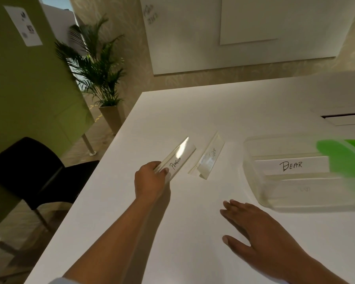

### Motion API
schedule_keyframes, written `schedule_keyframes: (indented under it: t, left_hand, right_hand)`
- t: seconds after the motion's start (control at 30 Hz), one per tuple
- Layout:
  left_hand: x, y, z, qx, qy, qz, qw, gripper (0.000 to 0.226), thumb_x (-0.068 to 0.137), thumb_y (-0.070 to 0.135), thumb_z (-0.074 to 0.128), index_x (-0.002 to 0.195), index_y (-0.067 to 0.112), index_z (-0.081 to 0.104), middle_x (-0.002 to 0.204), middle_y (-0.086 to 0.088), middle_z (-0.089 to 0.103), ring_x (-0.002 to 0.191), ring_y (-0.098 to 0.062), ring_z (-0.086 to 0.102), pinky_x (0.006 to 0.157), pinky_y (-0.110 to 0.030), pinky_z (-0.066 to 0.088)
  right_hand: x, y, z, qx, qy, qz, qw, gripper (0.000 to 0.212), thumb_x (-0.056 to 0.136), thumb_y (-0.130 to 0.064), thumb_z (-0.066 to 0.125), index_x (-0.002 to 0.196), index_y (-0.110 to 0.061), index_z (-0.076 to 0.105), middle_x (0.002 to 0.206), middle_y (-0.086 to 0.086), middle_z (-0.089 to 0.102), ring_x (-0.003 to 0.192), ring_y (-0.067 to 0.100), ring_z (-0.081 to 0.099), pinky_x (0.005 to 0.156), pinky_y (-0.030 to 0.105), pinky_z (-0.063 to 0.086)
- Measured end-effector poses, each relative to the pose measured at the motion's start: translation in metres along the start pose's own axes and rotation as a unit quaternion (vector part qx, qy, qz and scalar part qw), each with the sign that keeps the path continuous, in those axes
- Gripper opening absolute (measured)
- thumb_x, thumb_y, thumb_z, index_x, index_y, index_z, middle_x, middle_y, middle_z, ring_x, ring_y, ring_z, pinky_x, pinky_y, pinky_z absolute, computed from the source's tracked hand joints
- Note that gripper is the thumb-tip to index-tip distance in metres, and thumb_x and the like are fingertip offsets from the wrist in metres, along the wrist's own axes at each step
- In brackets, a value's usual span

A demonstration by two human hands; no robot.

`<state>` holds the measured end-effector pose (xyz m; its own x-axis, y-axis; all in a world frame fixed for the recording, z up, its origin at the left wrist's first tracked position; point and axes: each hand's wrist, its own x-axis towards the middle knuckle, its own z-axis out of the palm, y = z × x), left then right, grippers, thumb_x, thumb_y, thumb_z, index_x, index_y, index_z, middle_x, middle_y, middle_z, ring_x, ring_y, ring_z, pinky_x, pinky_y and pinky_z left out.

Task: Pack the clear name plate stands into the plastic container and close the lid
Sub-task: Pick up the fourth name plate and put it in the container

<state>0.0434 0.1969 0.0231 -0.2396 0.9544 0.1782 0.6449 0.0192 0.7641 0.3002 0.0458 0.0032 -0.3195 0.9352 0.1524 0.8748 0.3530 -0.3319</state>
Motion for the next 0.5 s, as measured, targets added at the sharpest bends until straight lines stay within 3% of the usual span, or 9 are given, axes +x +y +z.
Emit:
schedule_keyframes:
  t: [0.07,0.13,0.2,0.3,0.43,0.5]
  left_hand:
    - [-0.002,-0.002,-0.01,-0.018,0.002,-0.007,1.0,0.019,0.089,0.025,0.07,0.107,0.019,0.075,0.107,-0.004,0.077,0.076,-0.016,0.07,0.053,-0.015,0.051]
    - [-0.006,-0.005,-0.025,-0.043,0.015,-0.016,0.999,0.017,0.087,0.026,0.072,0.103,0.022,0.076,0.098,0.002,0.078,0.071,-0.007,0.069,0.048,-0.014,0.051]
    - [-0.013,-0.009,-0.044,-0.055,0.032,-0.016,0.998,0.018,0.086,0.026,0.074,0.103,0.022,0.077,0.088,0.011,0.074,0.073,0.004,0.065,0.054,-0.009,0.047]
    - [-0.029,-0.02,-0.076,-0.068,0.044,-0.017,0.997,0.021,0.085,0.026,0.075,0.106,0.022,0.076,0.088,0.013,0.074,0.084,-0.007,0.071,0.072,-0.024,0.053]
    - [-0.055,-0.041,-0.11,-0.076,0.012,-0.013,0.997,0.02,0.084,0.027,0.077,0.104,0.03,0.077,0.078,0.032,0.073,0.077,0.006,0.07,0.065,-0.021,0.051]
    - [-0.065,-0.049,-0.122,-0.085,-0.033,-0.017,0.996,0.025,0.083,0.028,0.079,0.107,0.031,0.076,0.089,0.022,0.077,0.086,0.0,0.072,0.072,-0.025,0.054]
  right_hand:
    - [0.0,-0.001,-0.001,-0.001,-0.003,0.002,1.0,0.066,0.085,-0.071,0.033,0.144,-0.043,0.034,0.152,-0.032,0.018,0.135,-0.022,-0.004,0.107,0.005,-0.005]
    - [0.0,-0.001,-0.001,-0.004,-0.008,0.002,1.0,0.066,0.085,-0.071,0.033,0.145,-0.043,0.032,0.152,-0.032,0.016,0.135,-0.022,-0.004,0.107,0.005,-0.006]
    - [-0.001,-0.002,-0.002,-0.012,-0.012,0.001,1.0,0.066,0.085,-0.071,0.032,0.145,-0.044,0.03,0.151,-0.034,0.013,0.134,-0.023,-0.007,0.106,0.004,-0.008]
    - [-0.001,-0.003,-0.003,-0.009,-0.017,0.0,1.0,0.064,0.085,-0.07,0.034,0.144,-0.045,0.03,0.148,-0.037,0.01,0.132,-0.026,-0.01,0.105,0.002,-0.009]
    - [0.0,-0.004,-0.004,0.008,-0.017,0.004,1.0,0.062,0.084,-0.067,0.042,0.141,-0.043,0.038,0.149,-0.033,0.019,0.132,-0.026,-0.002,0.106,0.002,-0.005]
    - [0.001,-0.004,-0.004,0.027,-0.01,0.009,1.0,0.06,0.083,-0.066,0.047,0.138,-0.044,0.041,0.146,-0.035,0.023,0.133,-0.025,0.003,0.106,0.002,-0.001]
